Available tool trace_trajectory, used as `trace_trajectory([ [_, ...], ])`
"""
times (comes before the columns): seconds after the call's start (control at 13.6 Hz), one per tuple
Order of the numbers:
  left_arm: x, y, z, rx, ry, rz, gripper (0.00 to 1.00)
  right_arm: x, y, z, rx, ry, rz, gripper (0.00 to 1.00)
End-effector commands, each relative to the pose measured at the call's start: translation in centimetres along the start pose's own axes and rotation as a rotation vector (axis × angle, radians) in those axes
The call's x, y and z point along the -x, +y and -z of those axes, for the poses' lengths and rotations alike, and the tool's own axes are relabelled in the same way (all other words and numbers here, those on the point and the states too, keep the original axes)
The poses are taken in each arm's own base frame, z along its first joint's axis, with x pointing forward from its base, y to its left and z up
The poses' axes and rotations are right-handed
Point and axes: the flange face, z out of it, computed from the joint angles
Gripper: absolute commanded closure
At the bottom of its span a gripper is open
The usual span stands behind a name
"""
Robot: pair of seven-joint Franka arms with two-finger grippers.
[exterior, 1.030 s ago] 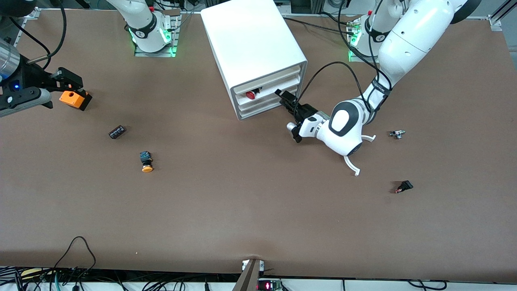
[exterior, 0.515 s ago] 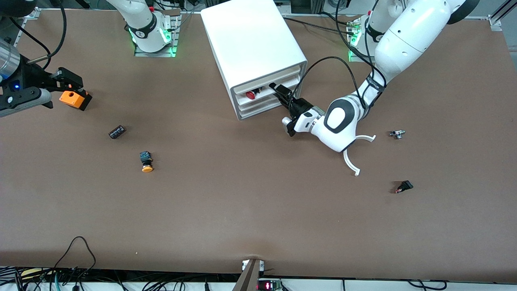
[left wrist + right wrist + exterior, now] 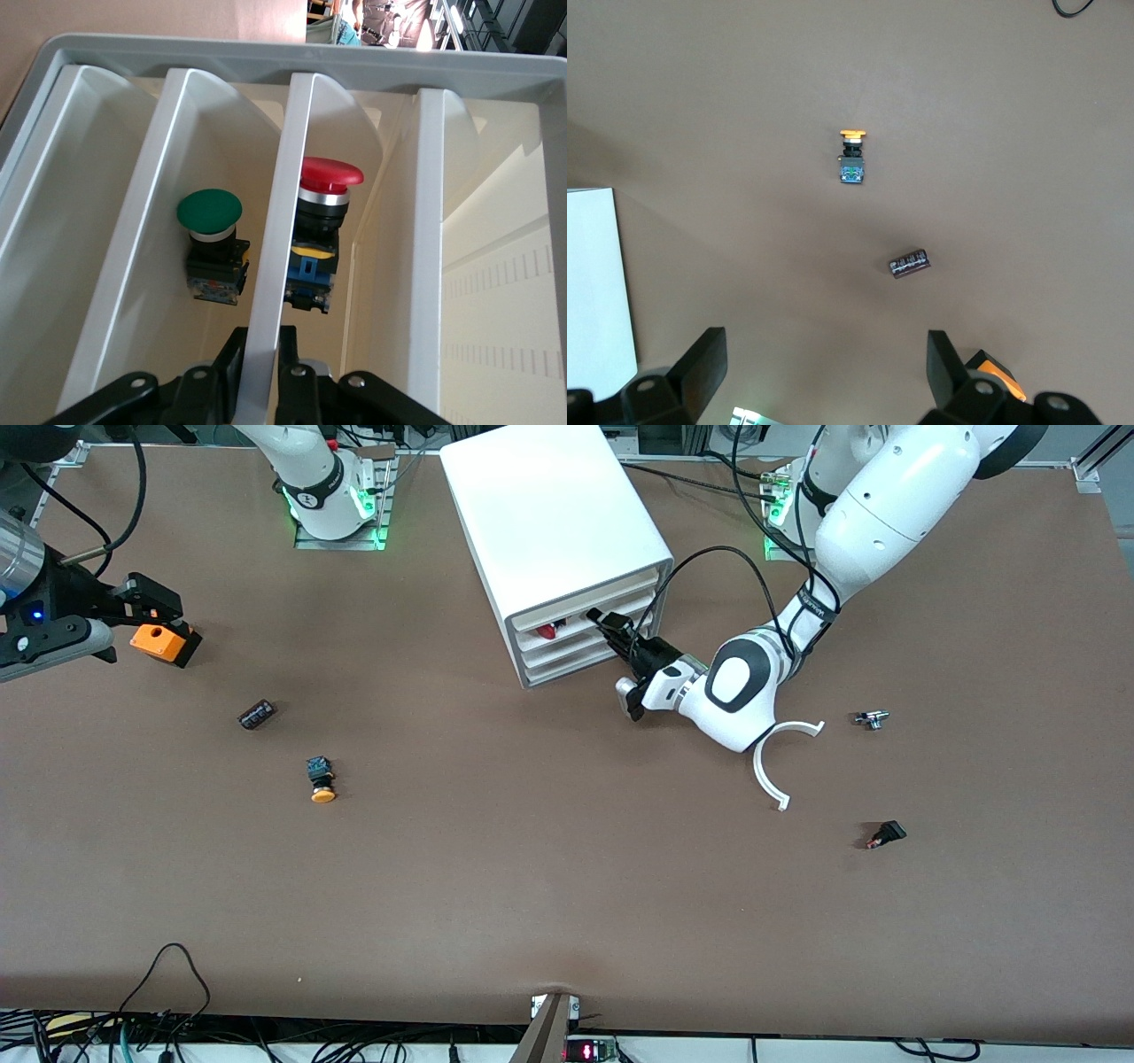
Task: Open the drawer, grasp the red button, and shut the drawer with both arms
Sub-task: 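Grasp the drawer handle with the left gripper and pull it open, then withdraw the left gripper while the right gripper reaches into the drawer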
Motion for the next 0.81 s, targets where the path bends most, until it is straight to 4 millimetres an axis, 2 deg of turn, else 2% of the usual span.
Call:
trace_trajectory([
  [0.0,0.0,0.1,1.0,0.015,0.053,-0.015,0.84,-0.3,-0.1,0.0,-0.015,-0.004,0.014,0.0],
  [0.15,-0.2,-0.2,2.4,0.015,0.106,-0.004,0.86,-0.4,-0.1,-0.1,-0.015,-0.001,0.014,0.0],
  [0.74,-0.5,-1.4,5.6,0.042,0.312,0.079,0.88,-0.7,0.0,-0.2,-0.014,0.003,0.013,0.0],
])
